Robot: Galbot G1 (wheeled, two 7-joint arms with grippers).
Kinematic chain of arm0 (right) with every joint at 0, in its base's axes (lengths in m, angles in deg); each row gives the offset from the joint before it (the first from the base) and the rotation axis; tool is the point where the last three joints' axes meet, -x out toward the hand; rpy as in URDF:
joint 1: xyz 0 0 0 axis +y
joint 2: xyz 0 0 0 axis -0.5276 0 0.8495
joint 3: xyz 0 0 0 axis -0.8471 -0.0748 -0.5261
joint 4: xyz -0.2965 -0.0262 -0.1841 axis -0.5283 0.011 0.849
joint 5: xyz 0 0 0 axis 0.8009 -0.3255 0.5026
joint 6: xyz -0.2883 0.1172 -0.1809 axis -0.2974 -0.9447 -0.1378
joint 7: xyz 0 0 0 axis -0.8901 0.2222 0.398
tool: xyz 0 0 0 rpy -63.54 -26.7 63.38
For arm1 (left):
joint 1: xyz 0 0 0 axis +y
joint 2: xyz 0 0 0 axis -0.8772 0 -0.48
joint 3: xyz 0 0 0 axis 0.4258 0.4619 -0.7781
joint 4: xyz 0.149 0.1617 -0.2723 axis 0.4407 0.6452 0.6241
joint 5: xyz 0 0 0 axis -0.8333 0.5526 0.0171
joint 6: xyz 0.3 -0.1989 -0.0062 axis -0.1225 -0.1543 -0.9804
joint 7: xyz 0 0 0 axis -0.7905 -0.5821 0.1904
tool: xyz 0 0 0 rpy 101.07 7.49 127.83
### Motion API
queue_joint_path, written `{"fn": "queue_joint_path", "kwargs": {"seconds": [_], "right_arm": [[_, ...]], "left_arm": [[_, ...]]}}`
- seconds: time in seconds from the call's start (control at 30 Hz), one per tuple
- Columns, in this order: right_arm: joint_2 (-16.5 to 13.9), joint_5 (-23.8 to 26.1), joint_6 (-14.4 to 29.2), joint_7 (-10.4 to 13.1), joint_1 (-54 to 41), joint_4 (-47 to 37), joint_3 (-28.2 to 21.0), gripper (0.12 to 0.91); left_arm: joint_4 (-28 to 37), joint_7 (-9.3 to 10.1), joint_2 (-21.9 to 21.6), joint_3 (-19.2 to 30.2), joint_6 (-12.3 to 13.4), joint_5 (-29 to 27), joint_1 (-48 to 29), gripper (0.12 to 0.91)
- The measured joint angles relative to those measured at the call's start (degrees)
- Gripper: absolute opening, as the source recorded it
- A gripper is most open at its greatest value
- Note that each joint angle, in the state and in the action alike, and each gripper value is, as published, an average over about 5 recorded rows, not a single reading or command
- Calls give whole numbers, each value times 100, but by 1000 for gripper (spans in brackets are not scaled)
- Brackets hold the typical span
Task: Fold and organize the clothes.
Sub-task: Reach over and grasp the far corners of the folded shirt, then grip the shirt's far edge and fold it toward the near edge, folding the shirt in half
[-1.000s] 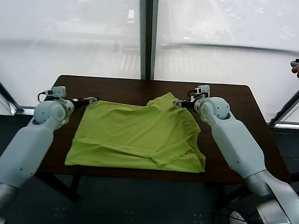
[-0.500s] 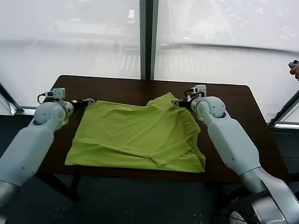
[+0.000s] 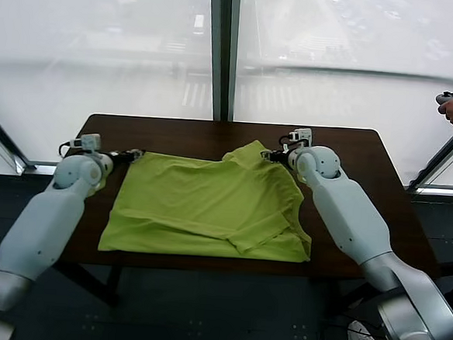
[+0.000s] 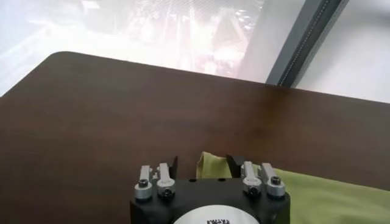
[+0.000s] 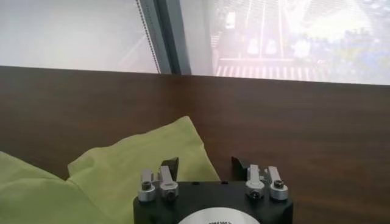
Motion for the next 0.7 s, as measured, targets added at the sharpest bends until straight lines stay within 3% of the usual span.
{"fn": "queue_joint_path", "kwargs": {"seconds": [0.2,0.7], "right_arm": [[-42,45,188,-41,32,88,17,138],[-387,-226,250,27,252,759,138,138]], "left_arm": [[-13,-21,3,9,13,-63,17,200],[-427,55,-146,-237,-13,103,247,189]]}}
